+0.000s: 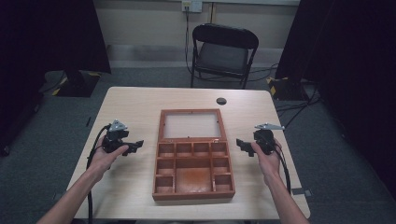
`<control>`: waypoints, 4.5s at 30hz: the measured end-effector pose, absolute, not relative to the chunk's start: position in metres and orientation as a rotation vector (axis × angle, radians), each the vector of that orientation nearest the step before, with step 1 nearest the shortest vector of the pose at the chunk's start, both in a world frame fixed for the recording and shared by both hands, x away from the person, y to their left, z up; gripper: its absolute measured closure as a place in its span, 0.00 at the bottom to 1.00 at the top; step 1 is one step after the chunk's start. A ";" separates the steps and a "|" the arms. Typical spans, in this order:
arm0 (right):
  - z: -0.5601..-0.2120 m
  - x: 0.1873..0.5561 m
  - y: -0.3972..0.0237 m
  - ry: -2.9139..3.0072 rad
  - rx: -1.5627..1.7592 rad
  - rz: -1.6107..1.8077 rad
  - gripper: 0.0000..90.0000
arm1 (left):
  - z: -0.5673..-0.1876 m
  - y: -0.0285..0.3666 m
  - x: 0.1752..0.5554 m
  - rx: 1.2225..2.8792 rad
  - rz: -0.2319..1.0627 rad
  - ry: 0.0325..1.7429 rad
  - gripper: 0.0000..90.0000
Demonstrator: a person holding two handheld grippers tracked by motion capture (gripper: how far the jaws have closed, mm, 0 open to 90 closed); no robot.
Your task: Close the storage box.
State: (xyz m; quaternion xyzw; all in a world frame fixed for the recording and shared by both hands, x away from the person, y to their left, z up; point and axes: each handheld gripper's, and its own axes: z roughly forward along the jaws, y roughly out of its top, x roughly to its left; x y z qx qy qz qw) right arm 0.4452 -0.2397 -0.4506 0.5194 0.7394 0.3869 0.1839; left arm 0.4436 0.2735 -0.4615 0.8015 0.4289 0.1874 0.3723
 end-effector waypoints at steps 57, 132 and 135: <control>-0.473 0.517 -0.159 2.281 1.461 1.191 0.15 | -0.472 0.205 0.510 1.973 0.197 1.179 0.22; -0.428 0.507 -0.175 2.171 1.370 1.440 0.39 | -0.431 0.197 0.505 1.891 0.255 1.052 0.47; -0.426 0.506 -0.176 2.152 1.365 1.457 0.39 | -0.428 0.199 0.506 1.889 0.242 1.042 0.51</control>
